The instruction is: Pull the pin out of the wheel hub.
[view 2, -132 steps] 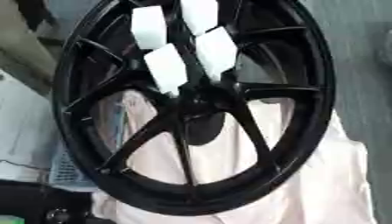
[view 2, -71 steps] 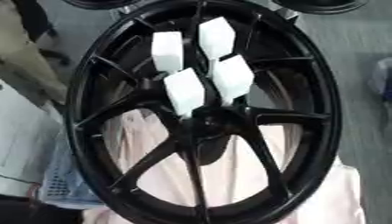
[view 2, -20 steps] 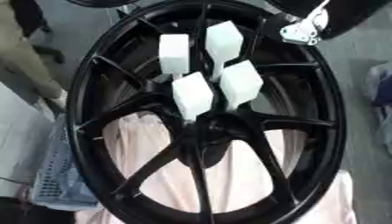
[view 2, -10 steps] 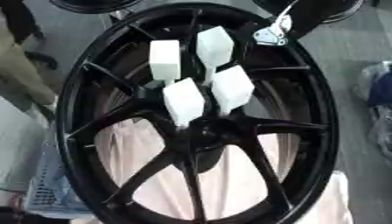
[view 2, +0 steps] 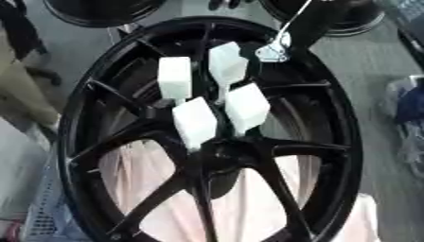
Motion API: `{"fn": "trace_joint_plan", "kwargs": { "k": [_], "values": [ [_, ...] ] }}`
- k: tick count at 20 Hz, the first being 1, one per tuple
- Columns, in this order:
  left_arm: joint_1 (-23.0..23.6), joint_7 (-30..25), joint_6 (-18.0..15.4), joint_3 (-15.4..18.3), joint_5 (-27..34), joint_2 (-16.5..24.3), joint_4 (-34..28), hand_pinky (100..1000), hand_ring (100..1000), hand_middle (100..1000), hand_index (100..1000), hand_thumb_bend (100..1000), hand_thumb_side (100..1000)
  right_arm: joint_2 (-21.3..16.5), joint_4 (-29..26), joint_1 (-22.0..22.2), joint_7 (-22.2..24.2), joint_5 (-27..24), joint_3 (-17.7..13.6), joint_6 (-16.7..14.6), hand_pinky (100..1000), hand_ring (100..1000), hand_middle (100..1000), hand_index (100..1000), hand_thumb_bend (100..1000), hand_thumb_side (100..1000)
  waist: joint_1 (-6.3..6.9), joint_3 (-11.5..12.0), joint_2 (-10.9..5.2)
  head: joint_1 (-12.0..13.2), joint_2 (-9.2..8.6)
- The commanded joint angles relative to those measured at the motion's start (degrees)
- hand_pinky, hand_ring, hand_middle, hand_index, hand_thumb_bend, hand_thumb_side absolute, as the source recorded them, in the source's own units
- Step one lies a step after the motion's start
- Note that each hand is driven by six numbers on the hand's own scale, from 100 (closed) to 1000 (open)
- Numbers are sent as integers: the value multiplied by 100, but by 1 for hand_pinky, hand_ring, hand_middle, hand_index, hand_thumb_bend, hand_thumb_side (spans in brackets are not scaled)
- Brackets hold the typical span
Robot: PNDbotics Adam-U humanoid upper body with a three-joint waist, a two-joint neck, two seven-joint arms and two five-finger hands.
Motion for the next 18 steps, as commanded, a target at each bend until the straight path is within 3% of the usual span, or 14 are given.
{"fn": "trace_joint_plan", "kwargs": {
  "k": [1,18],
  "values": [
    [-27,-9,1,28,32,84,-117,859,762,652,761,100,853,-58,36,-125,63,35,-34,-29,860,881,902,925,286,241,11,20,-75,10,-68],
    [-79,-40,7,12,20,97,-117,862,764,649,761,100,856,-93,5,-45,382,-132,33,-85,855,879,890,911,299,257,-72,143,57,15,-29]
  ]
}}
